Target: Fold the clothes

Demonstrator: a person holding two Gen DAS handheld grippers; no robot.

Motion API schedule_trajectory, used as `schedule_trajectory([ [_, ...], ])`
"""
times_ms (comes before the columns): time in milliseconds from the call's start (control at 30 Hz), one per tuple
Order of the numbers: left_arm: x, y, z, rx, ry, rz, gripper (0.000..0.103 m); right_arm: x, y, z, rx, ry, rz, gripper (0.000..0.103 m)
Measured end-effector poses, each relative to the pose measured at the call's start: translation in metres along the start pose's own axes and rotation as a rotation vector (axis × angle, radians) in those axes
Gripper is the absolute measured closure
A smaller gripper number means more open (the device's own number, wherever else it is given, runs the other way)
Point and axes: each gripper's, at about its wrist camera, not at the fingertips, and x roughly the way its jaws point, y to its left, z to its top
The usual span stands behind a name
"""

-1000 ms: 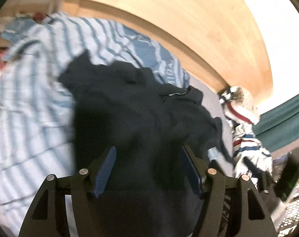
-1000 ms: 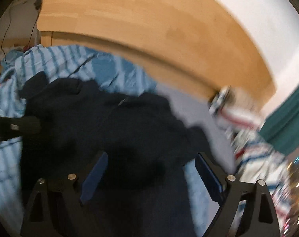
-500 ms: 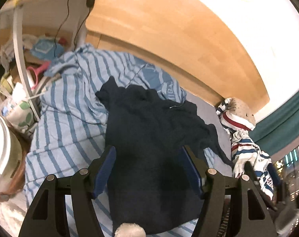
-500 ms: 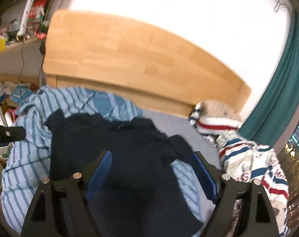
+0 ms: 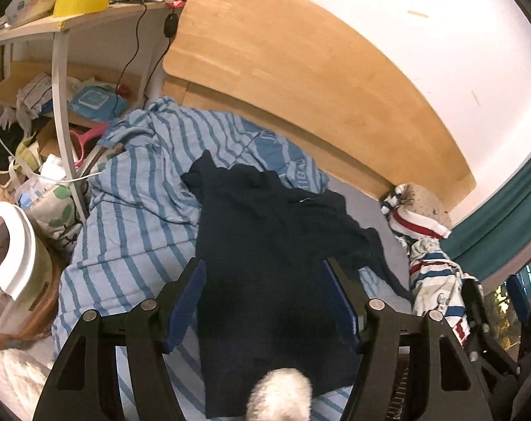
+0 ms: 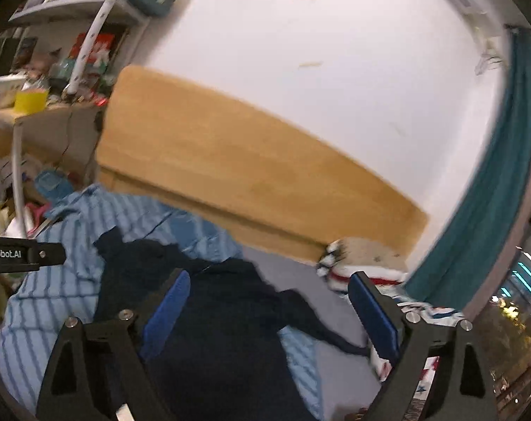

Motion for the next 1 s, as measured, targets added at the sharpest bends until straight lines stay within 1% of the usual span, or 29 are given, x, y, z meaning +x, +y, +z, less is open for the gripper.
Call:
schedule_trajectory([
  [67,0.019,0.001,0.005,0.012,0.031,0.019,0.034,0.019,0.009,0.000,-0.021,0.048,0.068,0.009],
  [133,0.038,0.001,0.011,0.029,0.059,0.041,0.034,0.043,0.022,-0.007,-0.054,0.077,0.114,0.009],
  [267,0.084,-0.007,0.027,0.089,0.098,0.116,0.034,0.108,0.042,-0.023,-0.068,0.177,0.180,0.009],
  [367,0.126,-0.012,0.041,0.118,0.141,0.147,0.034,0.160,0.054,-0.038,-0.051,0.248,0.234,0.009],
  [467,0.174,-0.020,0.054,0.166,0.182,0.169,0.034,0.215,0.064,-0.057,-0.057,0.352,0.268,0.009],
  [533,0.208,-0.029,0.061,0.216,0.223,0.170,0.034,0.251,0.069,-0.071,-0.080,0.427,0.264,0.009],
  [600,0.242,-0.046,0.065,0.307,0.285,0.147,0.034,0.280,0.067,-0.086,-0.110,0.506,0.258,0.010],
  [667,0.270,-0.061,0.069,0.384,0.333,0.129,0.034,0.303,0.057,-0.099,-0.098,0.580,0.284,0.010],
  [700,0.282,-0.067,0.073,0.411,0.346,0.126,0.034,0.315,0.049,-0.105,-0.065,0.628,0.313,0.010],
  [767,0.301,-0.077,0.085,0.436,0.350,0.131,0.034,0.342,0.025,-0.117,0.078,0.746,0.389,0.011],
  [800,0.309,-0.080,0.093,0.432,0.345,0.123,0.034,0.354,0.013,-0.122,0.162,0.794,0.419,0.014],
  [867,0.325,-0.085,0.110,0.424,0.337,0.101,0.034,0.381,-0.014,-0.132,0.375,0.883,0.470,0.017],
  [900,0.333,-0.087,0.118,0.430,0.341,0.103,0.034,0.394,-0.026,-0.136,0.478,0.917,0.490,0.018],
  [933,0.340,-0.089,0.124,0.441,0.346,0.110,0.034,0.407,-0.036,-0.136,0.571,0.928,0.499,0.020],
  [967,0.345,-0.089,0.128,0.460,0.352,0.128,0.034,0.419,-0.045,-0.135,0.649,0.933,0.506,0.022],
  [1000,0.352,-0.088,0.133,0.478,0.362,0.153,0.034,0.432,-0.050,-0.129,0.691,0.923,0.507,0.022],
])
